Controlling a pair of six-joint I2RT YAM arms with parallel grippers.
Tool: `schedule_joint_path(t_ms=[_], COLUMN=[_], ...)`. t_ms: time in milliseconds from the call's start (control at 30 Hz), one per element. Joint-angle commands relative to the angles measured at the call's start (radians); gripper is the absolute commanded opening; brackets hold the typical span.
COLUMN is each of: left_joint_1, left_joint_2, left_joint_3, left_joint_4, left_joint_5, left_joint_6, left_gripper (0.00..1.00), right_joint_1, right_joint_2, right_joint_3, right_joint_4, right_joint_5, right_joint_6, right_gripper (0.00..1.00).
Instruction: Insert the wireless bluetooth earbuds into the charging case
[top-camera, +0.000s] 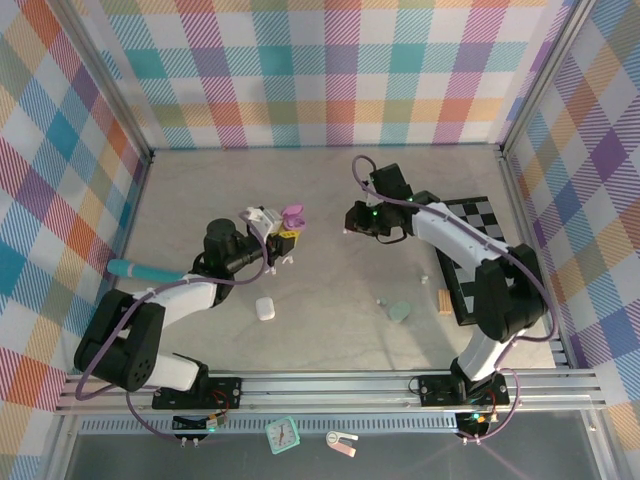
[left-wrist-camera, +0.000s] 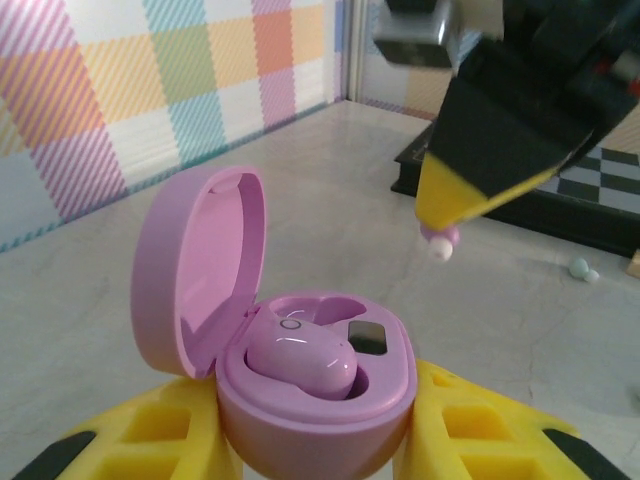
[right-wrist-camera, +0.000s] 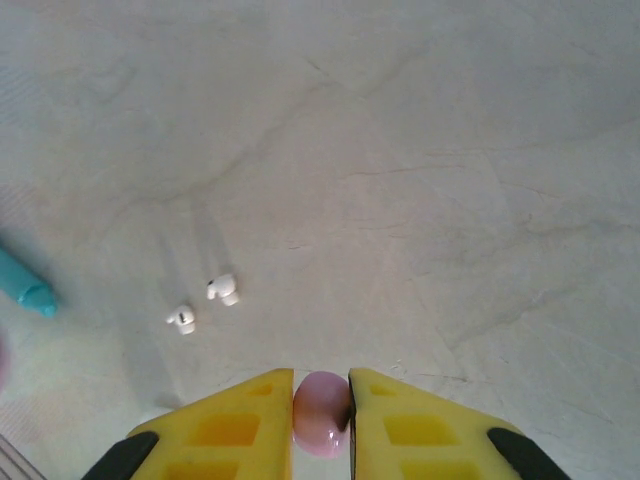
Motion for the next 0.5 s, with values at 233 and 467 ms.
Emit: schedule_joint_path(t_ms=[233,467], left_joint_1=[-0.075,-0.096], left_joint_2=[0.088,0.108], left_joint_3=[0.063,0.08], left_joint_4=[0.053,0.058], left_joint_5=[0.047,0.062], left_joint_6=[-0.002,-0.01], left_gripper=[0.32,0.32], right_joint_1=[0.076,0.127], right_joint_2=[-0.073,-0.063], right_joint_3=[0.103,0.141], right_joint_4=[-0.083,-0.075], right_joint_5=[0.014,0.03], right_joint_6=[-0.14,-0.182], right_gripper=[0.21,0.21])
